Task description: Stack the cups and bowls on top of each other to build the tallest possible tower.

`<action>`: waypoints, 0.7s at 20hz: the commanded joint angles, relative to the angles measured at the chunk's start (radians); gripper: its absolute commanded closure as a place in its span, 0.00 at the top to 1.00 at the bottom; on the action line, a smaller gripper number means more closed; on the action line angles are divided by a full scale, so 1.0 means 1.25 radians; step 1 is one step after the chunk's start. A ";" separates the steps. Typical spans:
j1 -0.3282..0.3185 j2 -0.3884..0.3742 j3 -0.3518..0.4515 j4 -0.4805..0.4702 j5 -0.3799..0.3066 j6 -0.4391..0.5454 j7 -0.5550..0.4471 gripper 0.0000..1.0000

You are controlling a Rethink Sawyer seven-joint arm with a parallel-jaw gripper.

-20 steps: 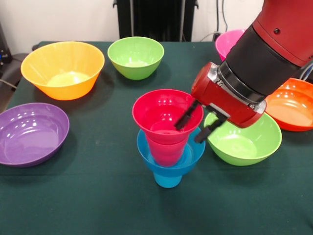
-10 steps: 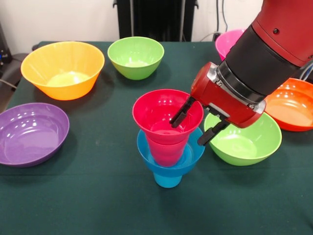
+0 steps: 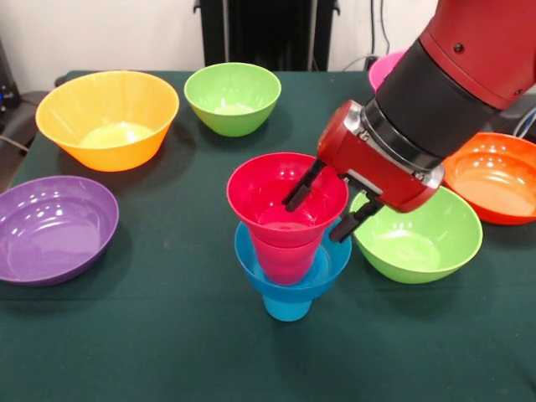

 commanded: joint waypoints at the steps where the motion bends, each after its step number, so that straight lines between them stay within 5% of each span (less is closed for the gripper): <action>1: 0.027 -0.095 0.114 0.089 -0.030 -0.003 0.101 1.00; 7: 0.031 -0.214 0.128 0.100 -0.017 0.051 0.053 1.00; 14: 0.004 -0.237 0.189 0.018 0.019 0.005 0.044 1.00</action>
